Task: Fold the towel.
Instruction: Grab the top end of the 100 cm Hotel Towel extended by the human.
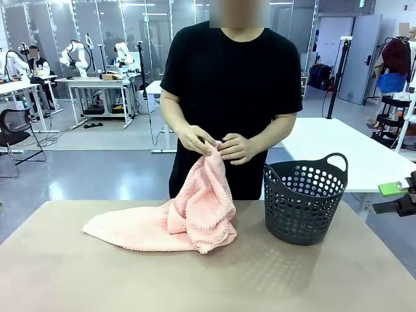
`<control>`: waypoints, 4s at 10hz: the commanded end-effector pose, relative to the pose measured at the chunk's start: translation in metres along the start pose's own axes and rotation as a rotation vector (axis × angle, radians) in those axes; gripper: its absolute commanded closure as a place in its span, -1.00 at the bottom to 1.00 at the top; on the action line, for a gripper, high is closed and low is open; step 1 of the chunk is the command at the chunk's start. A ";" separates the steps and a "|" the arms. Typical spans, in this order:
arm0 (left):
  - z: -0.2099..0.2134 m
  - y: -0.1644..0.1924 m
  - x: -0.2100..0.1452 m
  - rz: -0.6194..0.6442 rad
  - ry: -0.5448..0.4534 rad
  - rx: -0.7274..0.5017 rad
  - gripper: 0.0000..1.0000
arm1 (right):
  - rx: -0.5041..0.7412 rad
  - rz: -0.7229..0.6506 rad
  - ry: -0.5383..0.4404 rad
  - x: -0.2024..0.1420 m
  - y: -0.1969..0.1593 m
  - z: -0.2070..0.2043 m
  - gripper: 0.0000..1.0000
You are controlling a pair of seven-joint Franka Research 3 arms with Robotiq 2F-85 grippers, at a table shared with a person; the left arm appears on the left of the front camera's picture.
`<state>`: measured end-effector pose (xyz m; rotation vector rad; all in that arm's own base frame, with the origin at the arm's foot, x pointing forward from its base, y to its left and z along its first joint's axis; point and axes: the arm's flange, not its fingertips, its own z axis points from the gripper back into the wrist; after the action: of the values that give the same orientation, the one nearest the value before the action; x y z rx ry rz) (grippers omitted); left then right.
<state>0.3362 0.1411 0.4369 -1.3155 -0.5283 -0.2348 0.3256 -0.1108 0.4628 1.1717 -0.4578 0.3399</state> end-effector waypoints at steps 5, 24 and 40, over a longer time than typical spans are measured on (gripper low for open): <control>-0.001 0.002 -0.001 -0.015 -0.007 -0.019 -1.00 | 0.012 0.021 -0.010 0.002 -0.002 0.000 -1.00; -0.001 0.002 -0.001 -0.015 -0.007 -0.019 -1.00 | 0.012 0.021 -0.010 0.002 -0.002 0.000 -1.00; -0.110 -0.255 0.152 -1.023 0.724 0.653 -1.00 | -0.649 0.918 0.599 0.146 0.268 -0.082 -1.00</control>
<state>0.3812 -0.0099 0.7130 -0.1892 -0.5252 -1.2149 0.3347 0.0638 0.7296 0.1753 -0.4980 1.2232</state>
